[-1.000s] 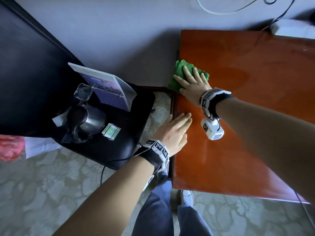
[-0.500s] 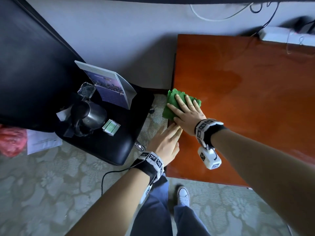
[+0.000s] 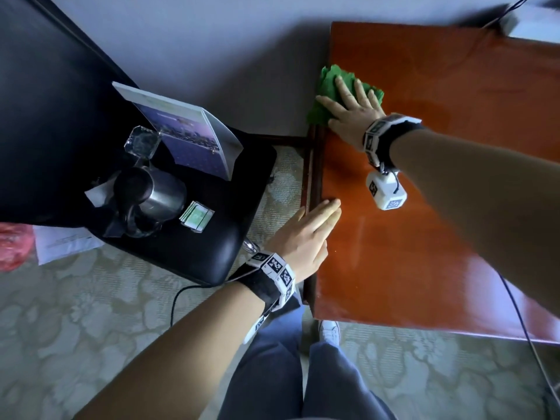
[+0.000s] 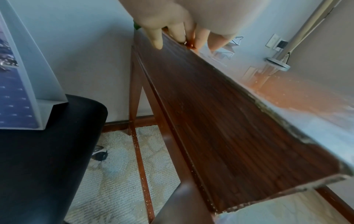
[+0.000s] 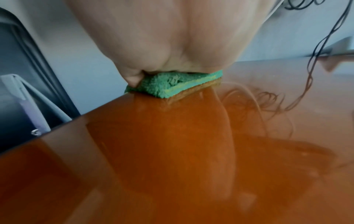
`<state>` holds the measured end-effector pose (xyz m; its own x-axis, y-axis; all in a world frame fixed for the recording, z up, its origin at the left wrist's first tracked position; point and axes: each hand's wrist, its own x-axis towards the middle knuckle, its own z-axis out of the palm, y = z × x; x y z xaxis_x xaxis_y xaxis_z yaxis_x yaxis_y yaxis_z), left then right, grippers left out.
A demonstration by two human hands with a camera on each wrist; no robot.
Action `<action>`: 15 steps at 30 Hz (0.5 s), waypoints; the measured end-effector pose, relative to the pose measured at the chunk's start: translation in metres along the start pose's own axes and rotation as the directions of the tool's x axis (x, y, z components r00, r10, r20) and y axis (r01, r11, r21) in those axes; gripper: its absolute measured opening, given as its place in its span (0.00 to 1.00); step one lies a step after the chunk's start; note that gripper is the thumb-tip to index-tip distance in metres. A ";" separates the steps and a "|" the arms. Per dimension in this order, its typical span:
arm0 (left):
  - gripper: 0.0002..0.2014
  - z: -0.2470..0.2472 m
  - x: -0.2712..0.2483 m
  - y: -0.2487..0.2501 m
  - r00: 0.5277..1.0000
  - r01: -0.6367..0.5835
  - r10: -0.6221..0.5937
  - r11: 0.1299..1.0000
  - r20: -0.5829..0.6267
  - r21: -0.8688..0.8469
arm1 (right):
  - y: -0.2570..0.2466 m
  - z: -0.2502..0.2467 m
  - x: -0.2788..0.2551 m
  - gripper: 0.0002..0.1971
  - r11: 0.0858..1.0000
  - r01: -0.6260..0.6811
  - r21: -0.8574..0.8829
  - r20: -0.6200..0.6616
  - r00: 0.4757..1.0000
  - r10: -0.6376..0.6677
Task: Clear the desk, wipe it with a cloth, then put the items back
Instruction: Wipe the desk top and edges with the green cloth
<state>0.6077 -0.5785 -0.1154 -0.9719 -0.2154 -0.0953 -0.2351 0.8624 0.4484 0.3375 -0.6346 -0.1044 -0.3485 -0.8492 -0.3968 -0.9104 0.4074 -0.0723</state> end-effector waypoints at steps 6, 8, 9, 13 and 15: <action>0.25 -0.011 -0.022 0.001 0.989 0.120 -0.135 0.967 -0.053 -0.223 | -0.024 0.029 -0.080 0.30 0.998 0.059 -0.035 0.010 0.998 -0.059; 0.25 -0.018 -0.042 0.003 0.960 0.215 -0.247 0.953 -0.134 -0.216 | -0.036 0.045 -0.117 0.30 0.996 0.078 -0.052 0.011 0.997 -0.077; 0.26 -0.020 -0.052 0.004 0.945 0.257 -0.289 0.945 -0.150 -0.203 | -0.043 0.054 -0.135 0.30 0.994 0.087 -0.061 0.014 0.996 -0.087; 0.26 -0.016 -0.090 0.016 0.916 0.384 -0.392 0.919 -0.088 -0.091 | -0.071 0.090 -0.210 0.30 0.994 0.109 -0.011 0.003 0.994 -0.109; 0.27 -0.011 -0.106 0.029 0.902 0.424 -0.428 0.903 -0.055 -0.074 | -0.086 0.111 -0.251 0.31 0.995 0.096 0.003 -0.001 0.995 -0.096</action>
<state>0.7042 -0.5357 -0.0827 -0.7754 -0.5886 -0.2288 -0.6229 0.6535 0.4299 0.5285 -0.4192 -0.1000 -0.2602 -0.8847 -0.3868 -0.9389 0.3253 -0.1124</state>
